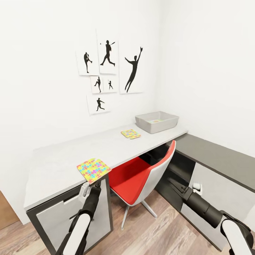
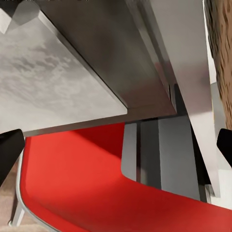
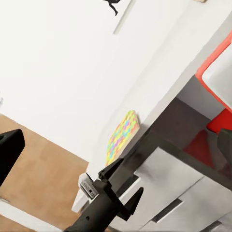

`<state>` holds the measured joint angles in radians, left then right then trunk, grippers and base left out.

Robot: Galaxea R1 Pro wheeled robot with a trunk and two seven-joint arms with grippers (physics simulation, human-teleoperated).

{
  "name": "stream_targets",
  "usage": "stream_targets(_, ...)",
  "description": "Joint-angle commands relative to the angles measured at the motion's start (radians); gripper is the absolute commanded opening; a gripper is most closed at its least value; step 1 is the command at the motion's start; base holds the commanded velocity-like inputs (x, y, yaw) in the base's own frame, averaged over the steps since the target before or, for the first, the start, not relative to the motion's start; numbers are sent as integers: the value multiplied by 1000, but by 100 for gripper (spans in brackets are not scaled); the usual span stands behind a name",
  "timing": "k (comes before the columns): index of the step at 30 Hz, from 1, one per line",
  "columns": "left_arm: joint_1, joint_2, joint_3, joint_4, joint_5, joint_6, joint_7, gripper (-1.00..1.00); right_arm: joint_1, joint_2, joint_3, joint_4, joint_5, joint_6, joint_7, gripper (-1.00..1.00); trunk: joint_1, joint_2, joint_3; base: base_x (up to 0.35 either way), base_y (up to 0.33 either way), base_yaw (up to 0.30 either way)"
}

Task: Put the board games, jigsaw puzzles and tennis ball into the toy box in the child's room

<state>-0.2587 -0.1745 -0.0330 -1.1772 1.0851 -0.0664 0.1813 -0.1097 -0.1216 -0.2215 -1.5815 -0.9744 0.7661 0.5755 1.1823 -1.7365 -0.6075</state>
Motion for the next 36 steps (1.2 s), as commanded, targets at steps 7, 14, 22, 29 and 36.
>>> stream_targets(7,-1,0,0,-1,9,-6,4,100,43,-77,-85,0,-7,32,310,100,0,-1,-1,1,0,0)
stream_targets(14,-1,0,1,-1,9,-6,4,100,79,-86,-190,2,2,31,532,100,0,-1,-1,33,-12,0)
stream_targets(22,-1,0,4,-3,9,-6,4,100,83,-85,-203,14,3,29,562,100,0,-1,-1,59,-34,0)
stream_targets(29,-1,0,8,-8,9,-6,4,100,84,-83,-202,15,3,29,559,100,0,-1,-1,5,-3,0)
stream_targets(36,-1,0,22,-11,9,-6,4,100,84,-82,-202,15,3,28,553,100,0,-1,-1,0,0,0)
